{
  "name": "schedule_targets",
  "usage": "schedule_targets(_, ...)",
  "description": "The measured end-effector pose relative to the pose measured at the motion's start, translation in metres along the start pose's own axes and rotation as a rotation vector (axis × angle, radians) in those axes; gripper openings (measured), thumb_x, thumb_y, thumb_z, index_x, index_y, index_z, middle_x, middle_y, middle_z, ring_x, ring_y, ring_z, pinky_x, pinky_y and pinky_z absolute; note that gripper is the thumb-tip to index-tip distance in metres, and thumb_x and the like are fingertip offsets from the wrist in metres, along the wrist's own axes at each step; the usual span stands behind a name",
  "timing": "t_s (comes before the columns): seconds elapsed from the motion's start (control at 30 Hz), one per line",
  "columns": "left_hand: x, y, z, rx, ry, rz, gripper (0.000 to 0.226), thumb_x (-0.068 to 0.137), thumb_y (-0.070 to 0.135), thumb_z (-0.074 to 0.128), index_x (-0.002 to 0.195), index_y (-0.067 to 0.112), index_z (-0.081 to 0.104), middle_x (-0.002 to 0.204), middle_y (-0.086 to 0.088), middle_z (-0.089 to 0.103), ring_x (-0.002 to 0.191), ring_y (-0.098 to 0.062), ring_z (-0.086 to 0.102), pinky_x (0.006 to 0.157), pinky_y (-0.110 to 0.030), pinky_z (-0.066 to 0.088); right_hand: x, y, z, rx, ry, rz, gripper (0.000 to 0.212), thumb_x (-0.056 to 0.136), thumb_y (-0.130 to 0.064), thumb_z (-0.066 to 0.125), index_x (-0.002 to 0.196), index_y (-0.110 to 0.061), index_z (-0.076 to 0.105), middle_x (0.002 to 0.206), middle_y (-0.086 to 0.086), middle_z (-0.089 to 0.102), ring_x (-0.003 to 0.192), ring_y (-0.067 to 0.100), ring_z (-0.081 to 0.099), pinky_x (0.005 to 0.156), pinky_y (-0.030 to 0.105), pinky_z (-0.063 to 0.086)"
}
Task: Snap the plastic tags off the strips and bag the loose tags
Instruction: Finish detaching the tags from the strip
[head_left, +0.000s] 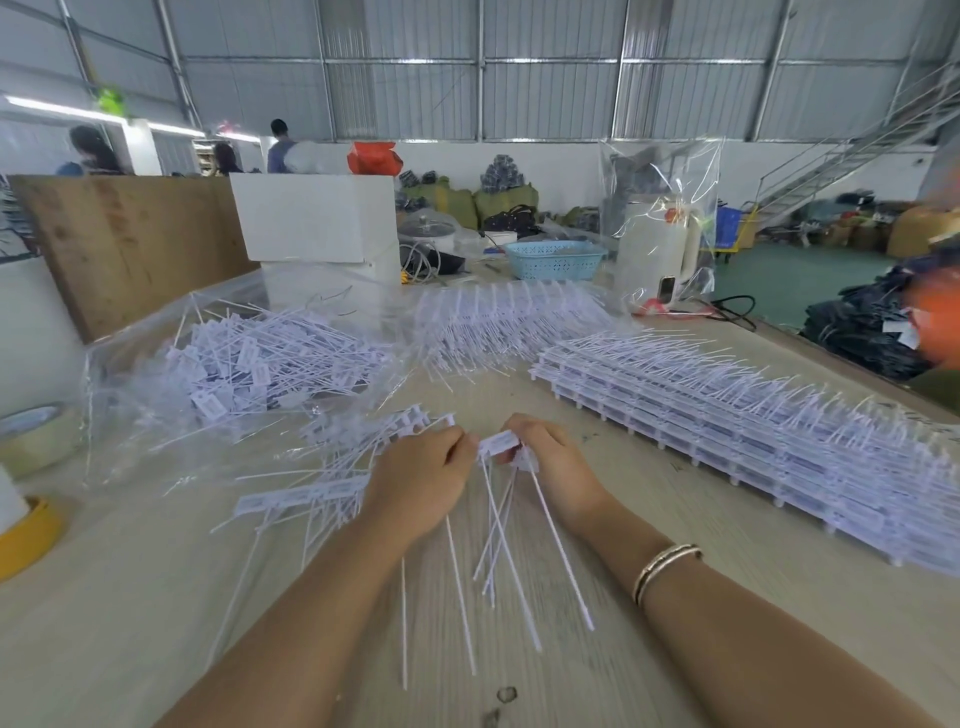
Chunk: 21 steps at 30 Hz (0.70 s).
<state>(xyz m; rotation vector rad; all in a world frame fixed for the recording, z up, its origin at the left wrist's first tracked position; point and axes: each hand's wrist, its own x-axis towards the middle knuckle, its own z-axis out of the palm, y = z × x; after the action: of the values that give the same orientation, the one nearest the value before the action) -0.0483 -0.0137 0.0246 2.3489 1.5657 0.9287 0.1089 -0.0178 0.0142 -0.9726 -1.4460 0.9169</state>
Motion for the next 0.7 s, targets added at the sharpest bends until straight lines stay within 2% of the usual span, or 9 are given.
schedule_targets(0.07, -0.001, 0.002, 0.001, -0.048, 0.037, 0.045, 0.036, 0.098, 0.033, 0.040, 0.072, 0.012, 0.053, 0.058, -0.004, 0.055, 0.054, -0.020, 0.051, 0.054, -0.032, 0.038, -0.001, 0.002, 0.001, 0.013, -0.045, 0.019, 0.037, 0.096, -0.008, 0.048, 0.060, -0.012, 0.055, 0.058, -0.006, 0.054, 0.057, 0.002, 0.052, 0.061, 0.010, 0.041)
schedule_targets(0.2, 0.000, 0.003, 0.004, -0.215, -0.008, 0.026, 0.033, 0.098, 0.028, 0.042, 0.078, 0.007, 0.057, 0.073, -0.013, 0.065, 0.071, -0.027, 0.062, 0.071, -0.045, 0.049, 0.000, 0.005, -0.001, 0.024, -0.088, 0.012, 0.038, 0.093, -0.005, 0.054, 0.057, -0.014, 0.052, 0.055, -0.011, 0.052, 0.057, 0.002, 0.050, 0.062, 0.013, 0.041)
schedule_targets(0.27, 0.001, 0.003, 0.004, -0.315, -0.036, -0.023, 0.033, 0.099, 0.027, 0.043, 0.078, 0.007, 0.059, 0.070, -0.010, 0.062, 0.069, -0.025, 0.061, 0.073, -0.043, 0.049, -0.002, 0.003, 0.001, 0.016, -0.085, -0.003, 0.036, 0.094, -0.008, 0.054, 0.059, -0.015, 0.054, 0.057, -0.011, 0.053, 0.059, 0.002, 0.050, 0.063, 0.014, 0.041)
schedule_targets(0.33, 0.004, 0.004, 0.003, -0.411, -0.036, -0.062, 0.033, 0.099, 0.028, 0.042, 0.074, 0.017, 0.058, 0.061, 0.003, 0.056, 0.059, -0.010, 0.055, 0.066, -0.033, 0.044, -0.003, -0.001, 0.004, 0.013, -0.064, -0.028, 0.031, 0.095, -0.014, 0.053, 0.066, -0.007, 0.059, 0.064, -0.001, 0.055, 0.062, 0.005, 0.050, 0.065, 0.016, 0.040)
schedule_targets(0.4, 0.006, 0.007, 0.003, -0.511, -0.035, -0.091, 0.032, 0.100, 0.028, 0.041, 0.073, 0.020, 0.057, 0.055, 0.008, 0.052, 0.051, 0.001, 0.049, 0.061, -0.028, 0.038, -0.004, -0.004, 0.005, 0.032, -0.047, -0.056, 0.031, 0.096, -0.019, 0.052, 0.075, 0.003, 0.059, 0.071, 0.015, 0.054, 0.065, 0.009, 0.050, 0.067, 0.020, 0.039)
schedule_targets(0.53, 0.005, 0.014, 0.005, -0.621, -0.014, -0.117, 0.036, 0.101, 0.028, 0.038, 0.083, 0.005, 0.059, 0.050, 0.013, 0.051, 0.047, 0.004, 0.046, 0.058, -0.025, 0.035, -0.006, -0.007, 0.005, 0.062, -0.040, -0.085, 0.040, 0.099, -0.020, 0.046, 0.086, 0.017, 0.054, 0.080, 0.038, 0.053, 0.073, 0.030, 0.048, 0.073, 0.034, 0.037)
schedule_targets(0.6, 0.004, 0.016, 0.006, -0.666, 0.006, -0.132, 0.037, 0.101, 0.028, 0.037, 0.089, 0.001, 0.060, 0.051, 0.014, 0.052, 0.049, 0.004, 0.046, 0.059, -0.025, 0.035, -0.005, -0.006, 0.004, 0.090, -0.037, -0.091, 0.040, 0.100, -0.020, 0.044, 0.087, 0.017, 0.055, 0.081, 0.039, 0.053, 0.074, 0.035, 0.049, 0.073, 0.035, 0.038)
schedule_targets(0.7, 0.003, 0.020, 0.008, -0.680, 0.022, -0.139, 0.038, 0.101, 0.029, 0.038, 0.092, 0.001, 0.061, 0.060, 0.009, 0.053, 0.051, 0.004, 0.048, 0.060, -0.026, 0.037, -0.007, -0.008, 0.007, 0.090, -0.035, -0.094, 0.032, 0.100, -0.016, 0.043, 0.082, 0.006, 0.058, 0.075, 0.027, 0.058, 0.069, 0.029, 0.051, 0.066, 0.027, 0.044)
